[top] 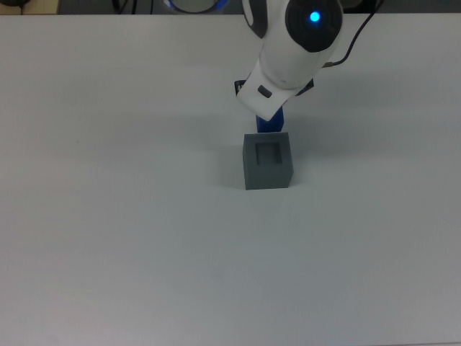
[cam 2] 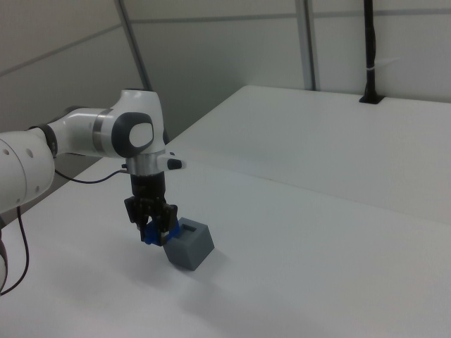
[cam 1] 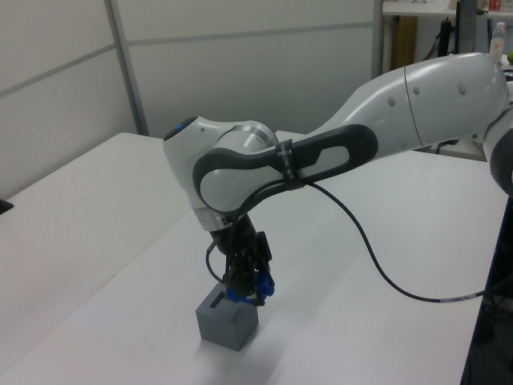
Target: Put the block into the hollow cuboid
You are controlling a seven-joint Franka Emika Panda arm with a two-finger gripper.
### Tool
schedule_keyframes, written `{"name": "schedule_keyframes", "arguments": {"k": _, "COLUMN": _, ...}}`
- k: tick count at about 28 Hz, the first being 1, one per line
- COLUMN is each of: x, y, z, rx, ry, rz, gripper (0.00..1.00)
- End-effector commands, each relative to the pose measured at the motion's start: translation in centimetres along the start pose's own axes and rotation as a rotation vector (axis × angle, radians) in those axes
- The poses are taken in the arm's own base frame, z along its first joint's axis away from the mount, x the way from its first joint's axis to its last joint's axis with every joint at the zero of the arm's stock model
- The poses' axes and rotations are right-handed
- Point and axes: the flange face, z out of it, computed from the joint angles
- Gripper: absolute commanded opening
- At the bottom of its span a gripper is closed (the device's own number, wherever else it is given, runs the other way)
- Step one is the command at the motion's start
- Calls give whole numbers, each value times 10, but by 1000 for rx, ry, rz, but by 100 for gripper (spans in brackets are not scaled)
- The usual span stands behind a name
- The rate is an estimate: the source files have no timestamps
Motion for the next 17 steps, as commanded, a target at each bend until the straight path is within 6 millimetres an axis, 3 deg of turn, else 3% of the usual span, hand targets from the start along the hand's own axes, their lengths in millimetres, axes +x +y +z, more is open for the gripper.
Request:
{"name": "schedule_keyframes", "arguments": {"k": 1, "x": 13, "y": 3, "z": 0, "rx": 27, "ry": 60, "rz": -22, "gripper": 24}}
{"name": "schedule_keyframes", "arguments": {"k": 5, "x": 28, "y": 2, "z": 6, "rx": 29, "ry": 131, "rz": 16, "gripper": 27}}
{"name": "schedule_keyframes", "arguments": {"k": 11, "x": 35, "y": -2, "z": 12, "rx": 26, "ry": 154, "rz": 15, "gripper": 34}}
{"name": "schedule_keyframes", "arguments": {"k": 17, "x": 42, "y": -4, "z": 25, "rx": 9, "ry": 142, "rz": 9, "gripper": 52}}
